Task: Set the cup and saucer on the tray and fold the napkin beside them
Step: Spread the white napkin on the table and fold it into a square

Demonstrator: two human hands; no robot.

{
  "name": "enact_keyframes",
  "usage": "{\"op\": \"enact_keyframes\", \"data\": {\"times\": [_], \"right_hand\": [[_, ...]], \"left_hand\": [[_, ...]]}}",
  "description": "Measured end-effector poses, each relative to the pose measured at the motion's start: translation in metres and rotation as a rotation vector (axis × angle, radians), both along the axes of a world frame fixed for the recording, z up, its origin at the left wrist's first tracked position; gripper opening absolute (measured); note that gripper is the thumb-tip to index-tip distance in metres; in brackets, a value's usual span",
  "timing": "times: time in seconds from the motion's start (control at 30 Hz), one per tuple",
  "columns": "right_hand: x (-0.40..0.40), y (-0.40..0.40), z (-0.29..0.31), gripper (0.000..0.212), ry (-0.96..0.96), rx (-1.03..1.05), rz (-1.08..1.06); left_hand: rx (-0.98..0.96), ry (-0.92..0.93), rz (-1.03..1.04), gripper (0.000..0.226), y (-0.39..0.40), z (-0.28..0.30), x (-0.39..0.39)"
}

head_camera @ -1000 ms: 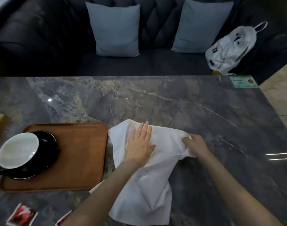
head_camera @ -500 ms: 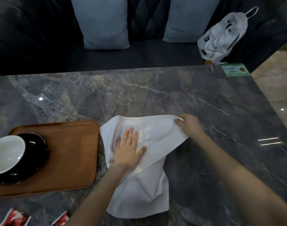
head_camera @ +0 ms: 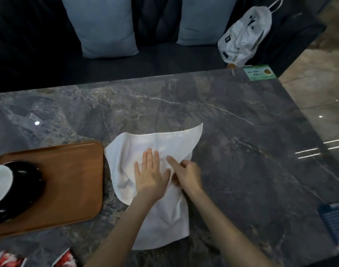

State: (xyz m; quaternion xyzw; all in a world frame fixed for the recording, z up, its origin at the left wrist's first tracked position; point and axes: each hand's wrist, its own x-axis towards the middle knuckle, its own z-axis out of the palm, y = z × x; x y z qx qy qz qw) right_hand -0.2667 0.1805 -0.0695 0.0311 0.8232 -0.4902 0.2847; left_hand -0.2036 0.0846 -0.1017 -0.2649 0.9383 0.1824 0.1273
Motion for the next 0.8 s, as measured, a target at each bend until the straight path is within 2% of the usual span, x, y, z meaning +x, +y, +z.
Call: {"op": "enact_keyframes", "data": {"times": [0.07,0.13,0.23,0.33,0.47,0.67,0.8], "right_hand": [[0.005,-0.007,0.0,0.037,0.035,0.116,0.091],[0.003,-0.006,0.001,0.026,0.085,0.144,0.109],[-0.002,0.002,0.004,0.023,0.023,-0.039,0.024],[-0.009,0.012,0.011,0.014,-0.189,-0.319,-0.136],[-0.026,0.03,0.015,0.01,-0.323,-0.483,-0.215],[-0.05,0.079,0.013,0.005,-0.401,-0.416,-0.204],[-0.057,0.108,0.007,0.014,-0.388,-0.348,-0.293]], "left_hand": [[0.013,-0.017,-0.002,0.088,0.004,-0.001,0.0],[0.077,-0.025,0.041,0.069,0.004,-0.002,0.001],[0.201,-0.013,0.102,0.057,-0.001,0.0,0.0],[0.289,-0.019,0.124,0.057,-0.004,0.004,-0.004],[0.313,-0.041,0.105,0.057,-0.008,0.006,-0.005],[0.221,-0.077,0.038,0.069,-0.01,0.0,-0.002],[0.156,-0.102,-0.013,0.08,-0.013,-0.002,0.0]]}}
